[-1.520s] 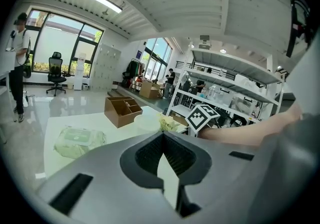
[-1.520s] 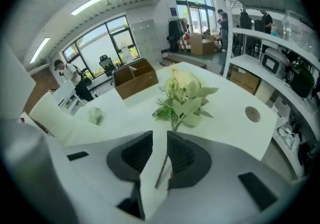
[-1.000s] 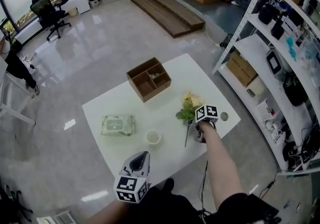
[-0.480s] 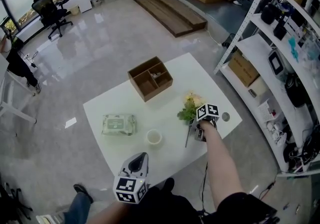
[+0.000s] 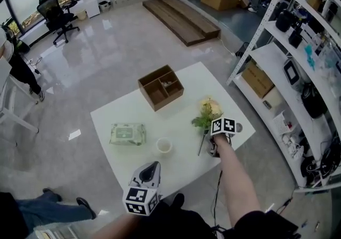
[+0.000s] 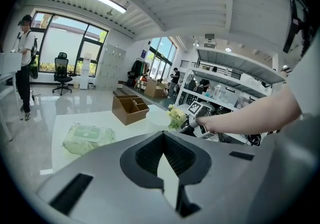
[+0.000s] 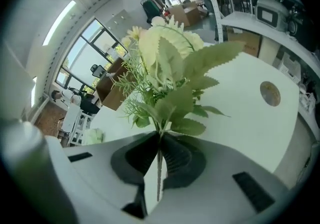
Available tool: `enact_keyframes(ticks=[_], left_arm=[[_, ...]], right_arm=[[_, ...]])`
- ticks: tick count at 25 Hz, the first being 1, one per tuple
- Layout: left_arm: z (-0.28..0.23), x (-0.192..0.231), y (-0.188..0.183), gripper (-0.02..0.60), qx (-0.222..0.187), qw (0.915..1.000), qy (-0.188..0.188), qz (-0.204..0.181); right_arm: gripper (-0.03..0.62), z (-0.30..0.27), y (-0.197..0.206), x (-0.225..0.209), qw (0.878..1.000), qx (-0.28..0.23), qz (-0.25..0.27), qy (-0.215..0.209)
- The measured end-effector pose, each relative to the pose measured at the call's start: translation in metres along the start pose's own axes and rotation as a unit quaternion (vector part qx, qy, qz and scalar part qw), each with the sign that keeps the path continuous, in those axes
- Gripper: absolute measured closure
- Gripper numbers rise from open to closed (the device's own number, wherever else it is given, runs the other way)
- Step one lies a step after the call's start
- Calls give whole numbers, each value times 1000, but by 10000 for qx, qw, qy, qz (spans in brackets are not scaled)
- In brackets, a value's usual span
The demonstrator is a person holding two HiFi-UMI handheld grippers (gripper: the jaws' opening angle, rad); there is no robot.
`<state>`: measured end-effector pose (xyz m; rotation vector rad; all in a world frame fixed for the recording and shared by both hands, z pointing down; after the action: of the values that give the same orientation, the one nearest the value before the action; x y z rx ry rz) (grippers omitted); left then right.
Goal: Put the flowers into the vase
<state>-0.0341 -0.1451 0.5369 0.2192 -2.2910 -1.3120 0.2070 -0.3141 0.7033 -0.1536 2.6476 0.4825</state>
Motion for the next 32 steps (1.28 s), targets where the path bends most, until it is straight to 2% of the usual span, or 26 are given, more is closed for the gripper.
enact_keyframes(ticks=[3,6,8,11,14,16,18,24,28,32], left_arm=[[3,-5,-8,578,-107,9999,29,-53],[7,-12,-17,578,-255,9996,58,-106],[10,-17,-24,578,-368,9992,93,-156],[15,-26,-32,578,-509,9984,147,-204],[19,-33,-38,578,-607,9977,170,-244],[22,-37,-40,578,-666,9972,176,-280],[25,-41,-43,578,-728,9966,202,-317],[28,-53,-49,578,-891,9948,268,-413],[31,-50,-53,578,-951,9942,226,-437],[39,-42,-55,578,-1021,9940,57,-379]], right_arm=[[568,28,-17,16,9957,-771,502,100],[568,71,-36,44,9749,-1874,1192,155],[568,104,-40,66,9502,-2664,1610,131],[568,152,-30,96,9029,-3641,2275,223],[568,190,-13,124,8554,-4300,2869,332],[568,207,2,138,8349,-4559,3067,325],[568,216,17,145,8263,-4698,3095,284],[568,222,42,142,8272,-4724,3034,235],[568,233,40,156,8150,-4811,3223,216],[568,230,37,192,8069,-4843,3378,-183]])
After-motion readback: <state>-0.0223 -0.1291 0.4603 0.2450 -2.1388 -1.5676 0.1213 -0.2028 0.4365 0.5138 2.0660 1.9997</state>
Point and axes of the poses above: the fingertips, and each gripper's own axes: z backward along the fingers, x to its left, y out of its underside, the point moved 1 cm from there along z, backward along the fingers, and after that the axes turned 2 degrees about z, right-handed, at the moved point
